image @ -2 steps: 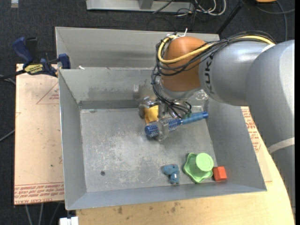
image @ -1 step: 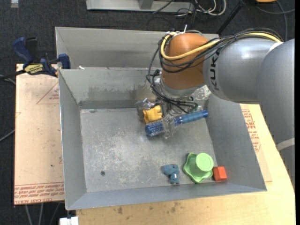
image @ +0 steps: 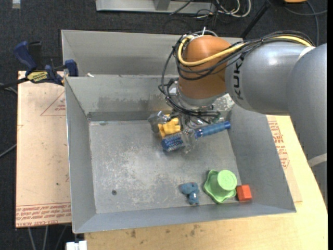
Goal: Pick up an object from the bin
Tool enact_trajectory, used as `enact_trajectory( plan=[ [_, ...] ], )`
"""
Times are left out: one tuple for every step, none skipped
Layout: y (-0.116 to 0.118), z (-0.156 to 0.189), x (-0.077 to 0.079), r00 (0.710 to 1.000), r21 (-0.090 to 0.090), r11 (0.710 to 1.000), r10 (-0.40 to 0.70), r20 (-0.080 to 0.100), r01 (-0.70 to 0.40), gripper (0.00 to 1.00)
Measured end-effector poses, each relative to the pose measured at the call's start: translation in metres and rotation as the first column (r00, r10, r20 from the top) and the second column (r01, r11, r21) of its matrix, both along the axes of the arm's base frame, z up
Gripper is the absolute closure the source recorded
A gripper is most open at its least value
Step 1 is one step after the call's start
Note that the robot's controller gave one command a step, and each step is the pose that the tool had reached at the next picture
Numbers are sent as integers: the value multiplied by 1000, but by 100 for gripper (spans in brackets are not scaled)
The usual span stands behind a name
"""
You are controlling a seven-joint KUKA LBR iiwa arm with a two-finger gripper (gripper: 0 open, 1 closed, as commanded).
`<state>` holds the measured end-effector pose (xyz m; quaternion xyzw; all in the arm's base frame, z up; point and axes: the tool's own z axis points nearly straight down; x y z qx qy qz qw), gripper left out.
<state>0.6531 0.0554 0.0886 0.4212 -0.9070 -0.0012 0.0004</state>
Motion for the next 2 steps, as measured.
enact_trajectory(
  plan=[
    [-2,-11,3,995,1,995,-105,1,105,0],
    [-4,-17,2,979,1,979,-202,4,202,0]
  ],
)
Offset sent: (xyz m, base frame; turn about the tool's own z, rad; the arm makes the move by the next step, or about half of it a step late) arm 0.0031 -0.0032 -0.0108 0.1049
